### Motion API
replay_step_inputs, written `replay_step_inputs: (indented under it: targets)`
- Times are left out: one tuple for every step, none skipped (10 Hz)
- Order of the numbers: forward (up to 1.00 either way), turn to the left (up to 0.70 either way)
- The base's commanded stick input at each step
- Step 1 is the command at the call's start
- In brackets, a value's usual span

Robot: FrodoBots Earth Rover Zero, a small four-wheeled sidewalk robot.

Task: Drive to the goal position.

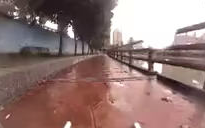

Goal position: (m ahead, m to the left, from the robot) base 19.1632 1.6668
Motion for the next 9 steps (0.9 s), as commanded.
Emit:
replay_step_inputs:
  targets:
    - [0.50, 0.00]
    - [0.50, 0.00]
    - [0.50, 0.00]
    - [0.50, 0.00]
    - [0.50, 0.00]
    - [0.50, 0.00]
    - [0.50, 0.00]
    - [0.50, 0.00]
    - [0.50, 0.00]
